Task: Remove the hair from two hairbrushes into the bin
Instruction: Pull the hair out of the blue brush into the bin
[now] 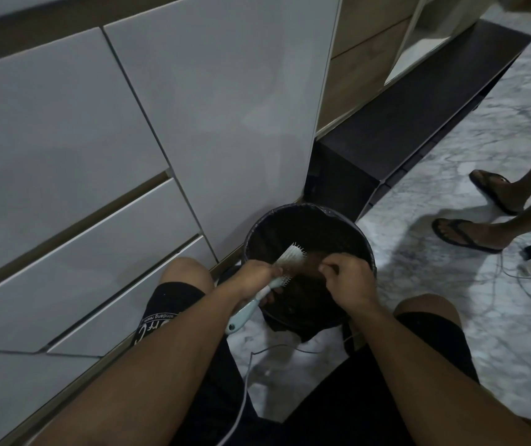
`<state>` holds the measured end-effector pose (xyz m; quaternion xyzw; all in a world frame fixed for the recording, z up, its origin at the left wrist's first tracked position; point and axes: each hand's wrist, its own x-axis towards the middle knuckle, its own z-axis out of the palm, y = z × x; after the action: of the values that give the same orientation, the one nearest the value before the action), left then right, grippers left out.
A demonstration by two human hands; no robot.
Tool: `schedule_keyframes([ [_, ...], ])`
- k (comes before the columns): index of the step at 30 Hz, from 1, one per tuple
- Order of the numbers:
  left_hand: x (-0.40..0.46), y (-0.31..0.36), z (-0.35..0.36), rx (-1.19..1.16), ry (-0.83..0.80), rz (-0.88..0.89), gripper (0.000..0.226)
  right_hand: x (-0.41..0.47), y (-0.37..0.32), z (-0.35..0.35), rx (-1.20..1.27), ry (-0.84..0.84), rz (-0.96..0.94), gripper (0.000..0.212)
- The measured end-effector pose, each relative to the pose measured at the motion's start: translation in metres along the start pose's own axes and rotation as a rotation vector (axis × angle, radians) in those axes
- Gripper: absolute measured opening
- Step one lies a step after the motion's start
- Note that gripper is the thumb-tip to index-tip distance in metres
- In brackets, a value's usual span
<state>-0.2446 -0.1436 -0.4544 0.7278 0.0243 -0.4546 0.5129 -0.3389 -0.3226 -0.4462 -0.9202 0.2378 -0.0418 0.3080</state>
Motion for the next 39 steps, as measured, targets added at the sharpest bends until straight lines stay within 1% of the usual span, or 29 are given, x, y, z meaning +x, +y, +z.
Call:
schedule_keyframes([
  [1, -0.001, 0.002, 0.001, -0.025, -0.004, -0.027, 0.023, 0.0, 0.0, 0.0, 0.046, -0.024, 0.01, 0.017],
  [3, -0.002, 0.004, 0.003, -0.092, -0.026, -0.073, 0.024, -0.003, -0.002, 0.0, 0.133, -0.077, -0.004, 0.037],
  [5, -0.005, 0.006, 0.004, -0.129, -0.043, -0.094, 0.023, -0.006, -0.006, 0.001, 0.168, -0.114, -0.076, 0.053],
  [6, -0.005, 0.006, 0.004, -0.133, -0.052, -0.093, 0.022, -0.008, -0.008, 0.002, 0.16, -0.134, -0.121, 0.055],
  [7, -0.007, 0.006, 0.005, -0.131, -0.065, -0.088, 0.021, -0.009, -0.01, 0.004, 0.137, -0.155, -0.166, 0.054],
  [9, -0.007, 0.006, 0.004, -0.121, -0.088, -0.08, 0.021, -0.011, -0.014, 0.008, 0.071, -0.168, -0.264, 0.045],
  [11, -0.005, 0.004, 0.003, -0.104, -0.098, -0.071, 0.025, -0.01, -0.016, 0.012, 0.045, -0.121, -0.35, 0.03],
  [13, -0.004, 0.003, 0.002, -0.08, -0.099, -0.063, 0.028, -0.009, -0.016, 0.012, 0.034, -0.068, -0.374, 0.022],
  [15, -0.005, 0.004, 0.002, -0.058, -0.097, -0.055, 0.03, -0.007, -0.015, 0.011, 0.02, -0.019, -0.329, 0.019],
  [20, -0.001, -0.001, 0.0, -0.048, -0.093, -0.062, 0.027, -0.002, -0.012, 0.004, 0.063, 0.111, -0.097, 0.016],
  [23, 0.0, 0.0, 0.0, -0.095, -0.095, -0.086, 0.026, -0.003, -0.007, 0.004, 0.142, 0.057, -0.106, 0.016],
  [26, -0.002, 0.001, 0.001, -0.12, -0.1, -0.096, 0.026, -0.008, -0.009, 0.006, 0.198, -0.098, -0.177, 0.04],
  [27, -0.003, 0.002, 0.002, -0.135, -0.095, -0.112, 0.026, -0.009, -0.01, 0.008, 0.184, -0.133, -0.216, 0.044],
  [28, -0.003, 0.003, 0.003, -0.152, -0.088, -0.132, 0.025, -0.01, -0.012, 0.01, 0.162, -0.14, -0.267, 0.041],
  [30, -0.004, 0.004, 0.004, -0.177, -0.09, -0.162, 0.027, -0.01, -0.015, 0.015, 0.121, -0.099, -0.359, 0.026],
  [32, -0.005, 0.004, 0.004, -0.177, -0.11, -0.169, 0.03, -0.009, -0.017, 0.015, 0.106, -0.06, -0.376, 0.015],
  [34, -0.005, 0.004, 0.003, -0.18, -0.117, -0.165, 0.031, -0.007, -0.017, 0.013, 0.135, 0.008, -0.308, 0.014],
  [36, -0.006, 0.005, 0.002, -0.203, -0.101, -0.164, 0.029, -0.004, -0.015, 0.007, 0.194, 0.095, -0.156, 0.012],
  [37, -0.006, 0.007, 0.003, -0.215, -0.097, -0.163, 0.028, -0.003, -0.013, 0.004, 0.214, 0.117, -0.087, 0.011],
  [39, -0.007, 0.008, 0.003, -0.232, -0.103, -0.169, 0.026, -0.002, -0.01, 0.002, 0.229, 0.104, -0.048, 0.01],
])
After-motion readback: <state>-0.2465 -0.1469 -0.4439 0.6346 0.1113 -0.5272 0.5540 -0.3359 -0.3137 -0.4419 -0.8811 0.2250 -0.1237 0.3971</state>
